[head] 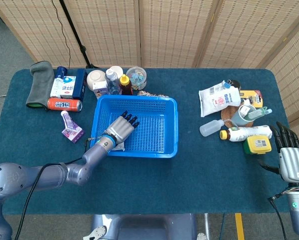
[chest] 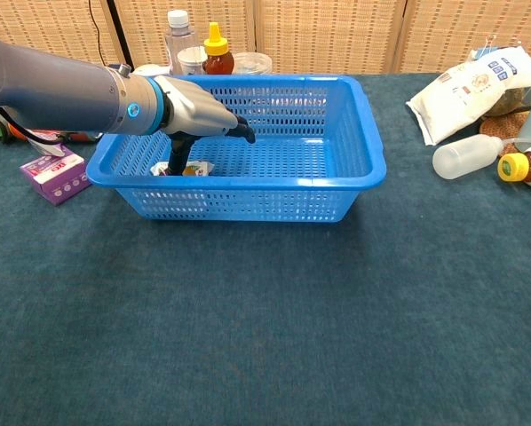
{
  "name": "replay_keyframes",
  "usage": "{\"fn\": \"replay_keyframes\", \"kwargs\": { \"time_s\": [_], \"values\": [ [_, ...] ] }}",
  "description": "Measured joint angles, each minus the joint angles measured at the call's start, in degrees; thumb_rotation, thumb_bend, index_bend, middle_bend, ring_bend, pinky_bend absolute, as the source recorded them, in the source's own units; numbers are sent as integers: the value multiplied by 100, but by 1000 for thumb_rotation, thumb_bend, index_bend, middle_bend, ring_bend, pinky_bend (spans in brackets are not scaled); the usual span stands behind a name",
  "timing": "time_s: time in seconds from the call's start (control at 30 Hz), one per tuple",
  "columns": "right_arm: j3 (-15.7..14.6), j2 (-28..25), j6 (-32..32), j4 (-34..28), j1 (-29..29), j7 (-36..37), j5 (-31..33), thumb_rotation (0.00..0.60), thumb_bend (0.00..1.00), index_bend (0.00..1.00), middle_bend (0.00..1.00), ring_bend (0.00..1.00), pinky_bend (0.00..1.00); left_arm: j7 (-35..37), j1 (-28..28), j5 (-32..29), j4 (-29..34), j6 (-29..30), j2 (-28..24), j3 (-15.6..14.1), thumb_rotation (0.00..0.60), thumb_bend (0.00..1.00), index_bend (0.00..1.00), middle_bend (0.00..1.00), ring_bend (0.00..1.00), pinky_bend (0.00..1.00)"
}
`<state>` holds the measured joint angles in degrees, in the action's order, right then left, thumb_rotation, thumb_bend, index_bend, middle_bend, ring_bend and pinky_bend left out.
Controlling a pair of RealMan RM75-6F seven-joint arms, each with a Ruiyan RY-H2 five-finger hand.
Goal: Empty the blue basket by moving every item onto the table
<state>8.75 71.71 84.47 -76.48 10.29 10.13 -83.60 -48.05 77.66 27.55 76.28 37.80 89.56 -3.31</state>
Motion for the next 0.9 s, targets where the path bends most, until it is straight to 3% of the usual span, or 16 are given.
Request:
{"fn": "replay_keyframes", "kwargs": {
  "time_s": [0.47,0.9],
  "values": [
    [-8,18,-54,52,17,19,17,600,0,0,0,0,66,-12,103,51,-767,4,574,-75,600,69,0,0,0,0],
    [-9,40,-88,89,30,15,34,600,0,0,0,0,66,399,135,736,-1496,153,838,401,600,70,0,0,0,0]
  ]
}}
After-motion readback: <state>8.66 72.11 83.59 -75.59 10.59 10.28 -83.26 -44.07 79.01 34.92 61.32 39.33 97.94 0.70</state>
